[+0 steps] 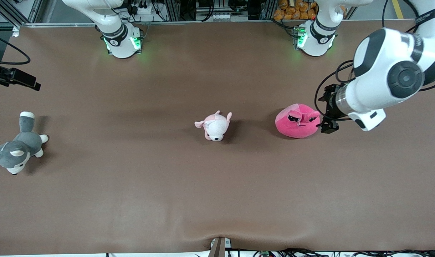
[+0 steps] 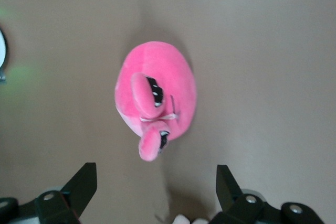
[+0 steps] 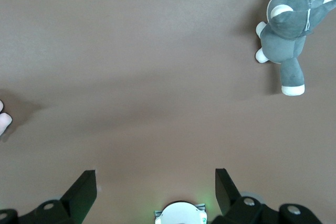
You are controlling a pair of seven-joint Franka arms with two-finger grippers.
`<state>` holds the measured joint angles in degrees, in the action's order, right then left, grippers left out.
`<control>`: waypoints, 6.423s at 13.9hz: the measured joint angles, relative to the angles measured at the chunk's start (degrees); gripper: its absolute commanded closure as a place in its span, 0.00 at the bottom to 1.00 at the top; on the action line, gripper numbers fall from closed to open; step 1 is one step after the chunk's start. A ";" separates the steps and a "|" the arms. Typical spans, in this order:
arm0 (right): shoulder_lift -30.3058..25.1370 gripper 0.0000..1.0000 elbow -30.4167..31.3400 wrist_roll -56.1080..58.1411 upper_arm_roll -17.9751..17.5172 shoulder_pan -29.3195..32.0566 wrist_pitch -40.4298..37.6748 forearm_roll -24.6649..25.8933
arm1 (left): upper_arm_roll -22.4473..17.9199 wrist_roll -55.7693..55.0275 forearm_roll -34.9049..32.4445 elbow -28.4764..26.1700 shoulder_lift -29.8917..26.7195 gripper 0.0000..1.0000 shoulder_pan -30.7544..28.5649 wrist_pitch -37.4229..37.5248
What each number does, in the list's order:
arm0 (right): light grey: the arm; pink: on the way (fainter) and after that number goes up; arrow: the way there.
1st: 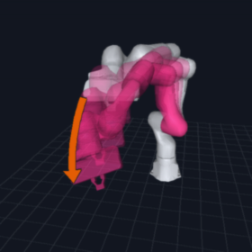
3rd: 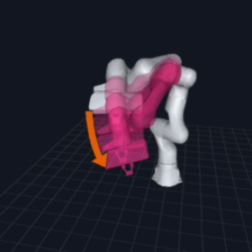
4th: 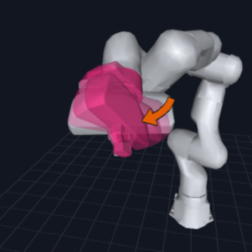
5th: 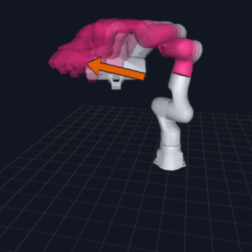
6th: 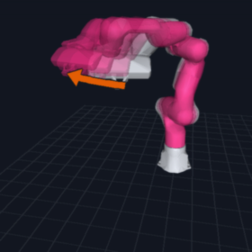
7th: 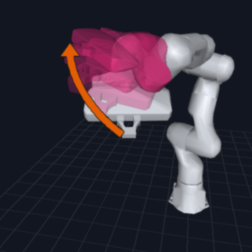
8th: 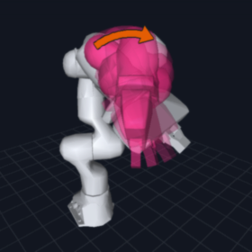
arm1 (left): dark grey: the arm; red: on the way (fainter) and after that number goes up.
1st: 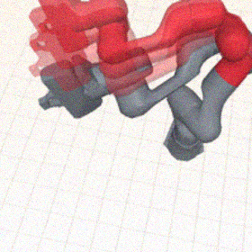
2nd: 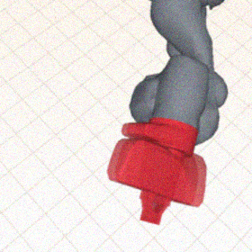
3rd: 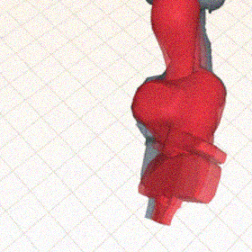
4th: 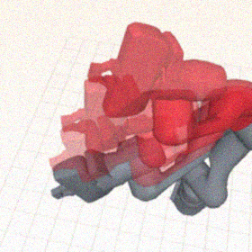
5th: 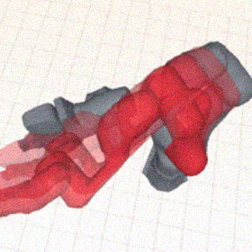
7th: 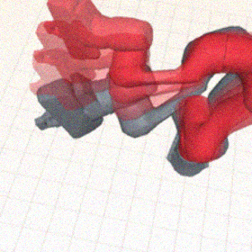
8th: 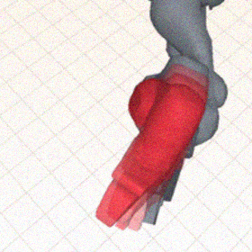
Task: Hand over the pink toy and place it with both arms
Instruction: 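Move the left gripper down over the pink plush toy, then close the left gripper on the pink toy's nose, then lift the pink toy with the left gripper while the right gripper approaches, then grasp the pink toy with the right gripper beside the left gripper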
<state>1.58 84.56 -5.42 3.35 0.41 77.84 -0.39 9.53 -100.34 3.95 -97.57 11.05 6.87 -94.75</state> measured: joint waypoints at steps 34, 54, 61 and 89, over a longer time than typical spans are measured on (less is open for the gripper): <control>6.13 0.00 0.16 0.04 0.50 0.03 17.25 0.36 | 2.30 -1.95 13.33 -18.99 -1.87 1.00 -7.61 -22.08; 11.71 0.00 0.02 12.33 -1.64 -10.46 19.23 -18.02 | 2.76 -16.45 17.60 13.94 -2.33 1.00 6.44 -4.99; 11.98 0.00 0.01 13.10 -1.88 -19.12 24.37 -34.75 | 2.78 -23.91 17.61 14.20 -0.45 1.00 16.71 -11.02; 1.96 0.58 14.92 21.56 -1.41 -38.06 35.17 -18.65 | 2.65 -28.22 17.60 14.89 5.22 1.00 25.14 -18.35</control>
<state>3.54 99.48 16.13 1.94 -37.65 113.01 -19.04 12.18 -128.56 21.55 -82.67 16.27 32.01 -113.10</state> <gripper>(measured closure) 0.000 0.894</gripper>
